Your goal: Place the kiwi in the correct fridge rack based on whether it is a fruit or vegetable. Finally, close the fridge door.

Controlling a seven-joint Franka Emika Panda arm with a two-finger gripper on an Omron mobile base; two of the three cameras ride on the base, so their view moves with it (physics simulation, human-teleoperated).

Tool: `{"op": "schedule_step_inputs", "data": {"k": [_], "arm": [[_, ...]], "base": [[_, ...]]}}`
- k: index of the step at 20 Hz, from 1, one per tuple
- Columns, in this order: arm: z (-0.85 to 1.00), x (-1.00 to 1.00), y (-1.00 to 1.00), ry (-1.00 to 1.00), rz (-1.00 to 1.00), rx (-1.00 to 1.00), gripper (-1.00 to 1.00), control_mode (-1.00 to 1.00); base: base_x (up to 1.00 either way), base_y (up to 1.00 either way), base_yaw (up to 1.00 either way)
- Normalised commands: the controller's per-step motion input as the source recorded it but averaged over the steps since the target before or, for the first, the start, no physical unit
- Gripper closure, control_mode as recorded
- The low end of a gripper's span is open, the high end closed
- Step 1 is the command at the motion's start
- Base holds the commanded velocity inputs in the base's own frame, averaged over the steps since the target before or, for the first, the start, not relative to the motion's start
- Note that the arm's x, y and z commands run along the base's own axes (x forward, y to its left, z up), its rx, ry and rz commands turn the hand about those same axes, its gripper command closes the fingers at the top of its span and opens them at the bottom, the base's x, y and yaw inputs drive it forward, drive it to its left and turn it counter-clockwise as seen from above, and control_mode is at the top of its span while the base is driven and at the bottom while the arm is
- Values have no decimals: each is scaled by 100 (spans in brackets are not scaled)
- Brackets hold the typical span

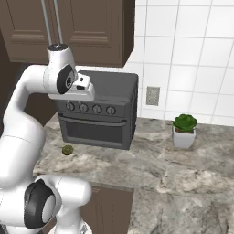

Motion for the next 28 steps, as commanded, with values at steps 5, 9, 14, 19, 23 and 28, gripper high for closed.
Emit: {"op": "schedule_step_inputs", "data": {"k": [5, 9, 14, 19, 23, 28], "arm": [[-14, -36, 1, -1, 0, 0, -100, -100], [-75, -44, 40, 0, 0, -2, -100, -100], [-83, -12, 50, 0, 0, 0, -100, -100], [-57, -2, 19, 1, 0, 11, -100, -100], [-47, 0, 12, 1, 0, 14, -100, -100], [-44, 0, 6, 0, -2, 9, -100, -100]], "base": [[0, 0, 0], [0, 0, 0], [0, 0, 0], [0, 0, 0], [0, 0, 0], [0, 0, 0]]}}
